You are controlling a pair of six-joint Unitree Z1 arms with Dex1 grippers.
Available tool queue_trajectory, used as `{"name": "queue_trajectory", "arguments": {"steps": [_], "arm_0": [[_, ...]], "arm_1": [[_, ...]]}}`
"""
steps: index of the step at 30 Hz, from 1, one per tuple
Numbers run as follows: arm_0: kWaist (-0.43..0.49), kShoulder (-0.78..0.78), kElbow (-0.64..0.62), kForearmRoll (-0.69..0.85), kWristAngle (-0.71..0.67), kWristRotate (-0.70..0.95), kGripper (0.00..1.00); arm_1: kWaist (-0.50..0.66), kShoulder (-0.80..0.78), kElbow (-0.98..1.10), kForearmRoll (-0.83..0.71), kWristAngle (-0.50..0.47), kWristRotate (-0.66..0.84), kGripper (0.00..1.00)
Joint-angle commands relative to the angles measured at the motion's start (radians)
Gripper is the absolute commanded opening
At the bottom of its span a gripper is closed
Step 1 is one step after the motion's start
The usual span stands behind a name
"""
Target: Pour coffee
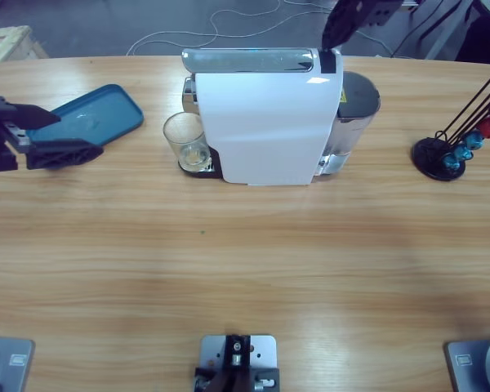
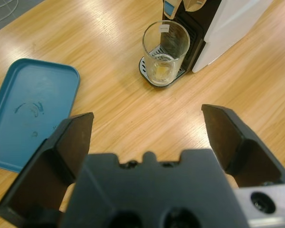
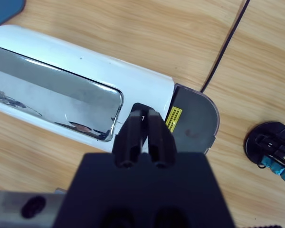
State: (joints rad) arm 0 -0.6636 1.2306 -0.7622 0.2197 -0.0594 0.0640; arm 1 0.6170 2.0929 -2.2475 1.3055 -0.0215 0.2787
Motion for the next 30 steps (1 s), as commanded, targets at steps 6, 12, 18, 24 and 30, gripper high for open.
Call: {"name": "queue_trajectory", "arguments": {"steps": [6, 12, 18, 24, 30], "arm_0": [[-0.011, 0.026, 0.027, -0.01, -0.002, -0.019, 0.987], [-0.011, 0.04, 0.019, -0.018, -0.004, -0.02, 0.987], [-0.011, 0.031, 0.015, -0.019, -0.003, -0.021, 0.987], [-0.011, 0.022, 0.015, -0.019, -0.002, -0.017, 0.987], [-0.011, -0.003, 0.014, -0.019, -0.002, -0.012, 0.987]], "arm_1": [[0.008, -0.112, -0.039, 0.019, -0.058, -0.021, 1.0], [0.016, -0.133, 0.019, 0.026, 0.02, 0.018, 1.0], [0.02, -0.102, 0.025, 0.026, 0.02, 0.032, 1.0], [0.02, -0.108, 0.059, 0.026, 0.014, 0.034, 1.0], [0.021, -0.112, 0.068, 0.026, 0.006, 0.034, 1.0]]}}
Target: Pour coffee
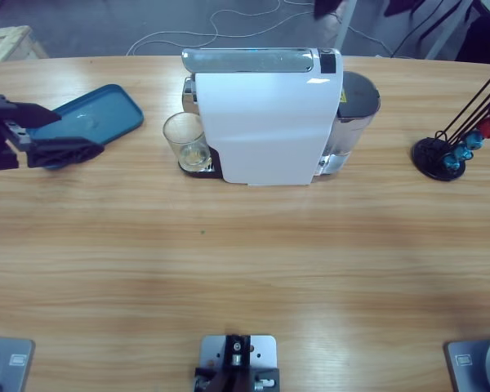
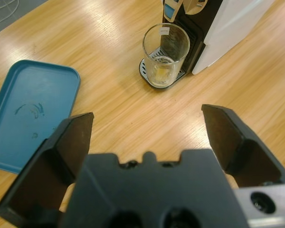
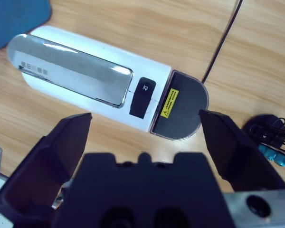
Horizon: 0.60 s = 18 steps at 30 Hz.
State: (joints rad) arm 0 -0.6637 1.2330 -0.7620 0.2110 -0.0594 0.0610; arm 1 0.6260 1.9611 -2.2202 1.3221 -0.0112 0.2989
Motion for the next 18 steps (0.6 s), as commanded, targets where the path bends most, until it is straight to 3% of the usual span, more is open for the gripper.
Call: {"name": "queue_trajectory", "arguments": {"steps": [1, 18], "arm_0": [[-0.011, -0.008, 0.013, -0.01, -0.002, -0.008, 0.987], [-0.019, -0.02, 0.014, -0.008, -0.023, -0.009, 0.987]], "arm_1": [[0.012, 0.019, 0.043, 0.009, -0.006, 0.014, 1.0], [0.025, 0.012, 0.057, 0.006, -0.068, 0.014, 1.0]]}}
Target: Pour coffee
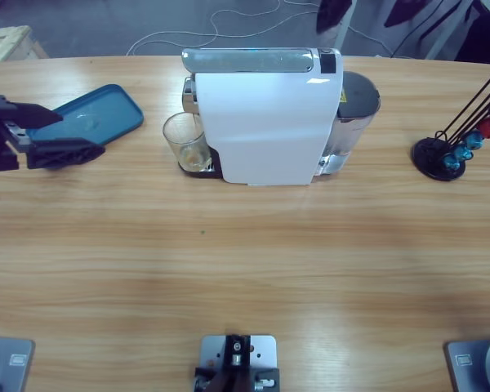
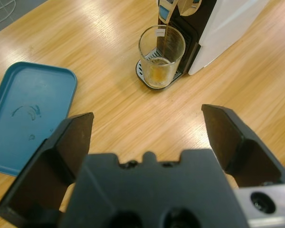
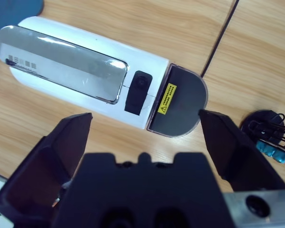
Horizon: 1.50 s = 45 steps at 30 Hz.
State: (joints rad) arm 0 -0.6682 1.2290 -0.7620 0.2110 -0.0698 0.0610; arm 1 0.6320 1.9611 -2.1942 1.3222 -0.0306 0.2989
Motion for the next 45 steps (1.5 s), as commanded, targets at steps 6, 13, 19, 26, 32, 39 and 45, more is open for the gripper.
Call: {"name": "queue_trajectory", "arguments": {"steps": [6, 13, 19, 26, 32, 39, 45], "arm_0": [[-0.016, -0.021, 0.017, -0.008, -0.016, -0.009, 0.987], [-0.024, -0.029, 0.044, -0.004, -0.02, -0.009, 0.987], [-0.036, -0.064, 0.033, -0.004, -0.033, -0.009, 0.987], [-0.048, -0.078, 0.039, 0.001, -0.062, -0.016, 0.997], [-0.048, -0.097, 0.043, 0.003, -0.073, -0.03, 1.0], [-0.048, -0.12, 0.05, 0.015, -0.073, -0.03, 1.0], [-0.048, -0.119, 0.049, 0.015, -0.085, -0.03, 1.0]], "arm_1": [[0.02, 0.003, 0.032, 0.008, -0.045, 0.014, 1.0], [0.02, -0.037, 0.036, 0.008, -0.055, 0.014, 1.0], [0.035, -0.297, 0.274, -0.094, -0.072, 0.012, 1.0], [0.053, -0.713, 0.927, -0.452, -0.052, -0.077, 1.0], [0.074, -0.905, 1.3, -0.774, -0.058, -0.104, 1.0], [0.074, -0.877, 1.332, -0.816, -0.06, -0.109, 1.0], [0.074, -0.884, 1.335, -0.824, -0.065, -0.11, 1.0]]}}
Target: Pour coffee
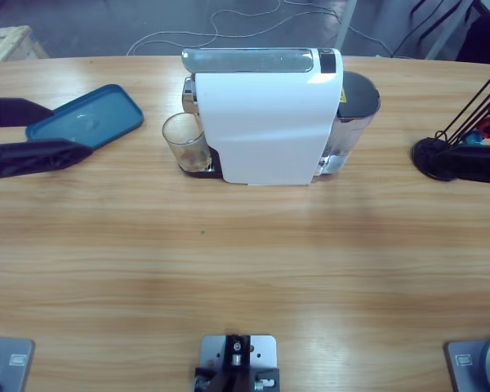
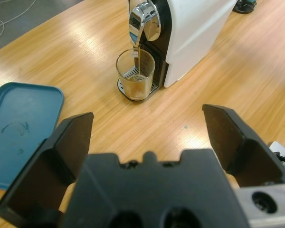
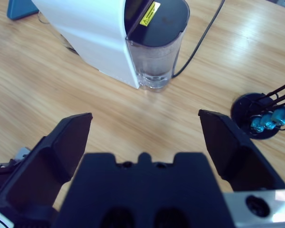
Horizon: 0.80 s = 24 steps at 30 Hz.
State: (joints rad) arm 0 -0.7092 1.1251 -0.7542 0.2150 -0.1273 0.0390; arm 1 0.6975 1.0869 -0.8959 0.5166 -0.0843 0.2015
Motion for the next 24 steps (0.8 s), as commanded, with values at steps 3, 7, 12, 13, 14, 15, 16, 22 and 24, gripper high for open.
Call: {"name": "queue_trajectory", "arguments": {"steps": [3, 7, 12, 13, 14, 15, 16, 22, 24], "arm_0": [[-0.007, -0.015, 0.042, 0.011, -0.029, -0.008, 1.0], [-0.007, -0.021, 0.04, 0.011, -0.028, -0.008, 1.0], [-0.007, -0.016, 0.045, 0.011, -0.028, -0.01, 1.0], [-0.007, -0.014, 0.05, 0.011, -0.028, -0.01, 1.0], [-0.007, -0.014, 0.055, 0.012, -0.028, -0.01, 1.0], [-0.007, -0.017, 0.056, 0.014, -0.028, -0.01, 1.0], [-0.007, -0.022, 0.056, 0.016, -0.027, -0.01, 1.0], [-0.007, -0.034, 0.049, 0.014, -0.015, 0.003, 1.0], [-0.007, -0.035, 0.047, 0.014, -0.016, 0.004, 1.0]], "arm_1": [[0.008, -0.01, 0.043, -0.018, -0.015, -0.013, 1.0], [0.009, -0.005, 0.041, -0.018, -0.02, -0.016, 1.0], [0.008, -0.005, 0.034, -0.018, -0.024, -0.02, 1.0], [0.008, -0.005, 0.034, -0.017, -0.027, -0.02, 1.0], [0.008, -0.004, 0.034, -0.017, -0.032, -0.02, 1.0], [0.008, -0.006, 0.034, -0.017, -0.032, -0.02, 1.0], [0.008, -0.01, 0.033, -0.015, -0.032, -0.02, 1.0], [0.008, -0.019, 0.031, -0.012, -0.035, -0.02, 1.0], [0.008, -0.024, 0.034, -0.011, -0.034, -0.02, 1.0]]}}
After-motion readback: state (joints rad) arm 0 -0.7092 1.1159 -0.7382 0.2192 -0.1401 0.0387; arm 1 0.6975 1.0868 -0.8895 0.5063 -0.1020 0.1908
